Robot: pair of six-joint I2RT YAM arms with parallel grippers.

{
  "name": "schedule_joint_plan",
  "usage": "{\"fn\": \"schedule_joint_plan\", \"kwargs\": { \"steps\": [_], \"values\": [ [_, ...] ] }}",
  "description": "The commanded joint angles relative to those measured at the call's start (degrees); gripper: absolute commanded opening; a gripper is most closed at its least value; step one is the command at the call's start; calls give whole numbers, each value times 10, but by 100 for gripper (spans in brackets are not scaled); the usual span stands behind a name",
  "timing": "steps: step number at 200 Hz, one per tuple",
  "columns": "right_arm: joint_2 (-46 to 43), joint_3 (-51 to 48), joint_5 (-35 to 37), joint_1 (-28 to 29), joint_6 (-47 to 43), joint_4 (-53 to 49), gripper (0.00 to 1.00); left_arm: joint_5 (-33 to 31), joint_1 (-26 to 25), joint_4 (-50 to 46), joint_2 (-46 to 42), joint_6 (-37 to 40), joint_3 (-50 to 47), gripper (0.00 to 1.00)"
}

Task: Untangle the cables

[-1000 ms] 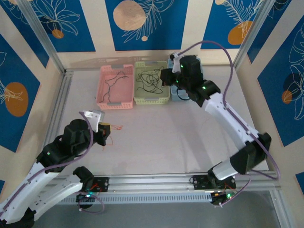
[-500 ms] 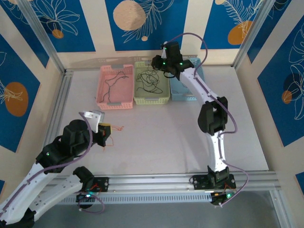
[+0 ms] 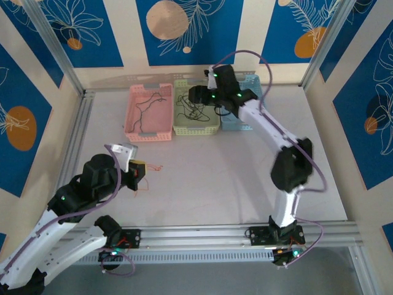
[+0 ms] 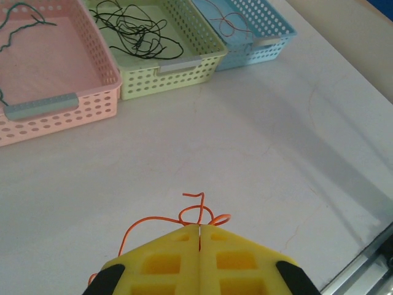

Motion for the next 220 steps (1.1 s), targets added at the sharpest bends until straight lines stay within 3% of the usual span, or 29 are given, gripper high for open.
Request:
{"fn": "schedule_joint_plan", "kwargs": {
  "steps": [1, 45, 83, 148, 196, 220],
  "values": [
    [-145, -124, -60, 2, -35, 153, 67, 49, -2, 35, 1, -6, 11, 0],
    [-369, -388, -139, 29, -62, 264, 68, 164, -2, 85, 16, -3, 19, 0],
    [-505, -535, -216, 80, -83, 317, 75, 275, -3, 141, 15, -16, 14, 0],
    [-516, -545, -287, 177, -175, 280, 76, 343, -2, 180, 20, -36, 7, 0],
    [-490, -521, -237, 249, -271, 251, 76, 359, -2, 187, 34, -43, 9, 0],
    [-469, -504, -230, 256, -276, 247, 73, 359, -2, 189, 37, -45, 10, 0]
  ]
}}
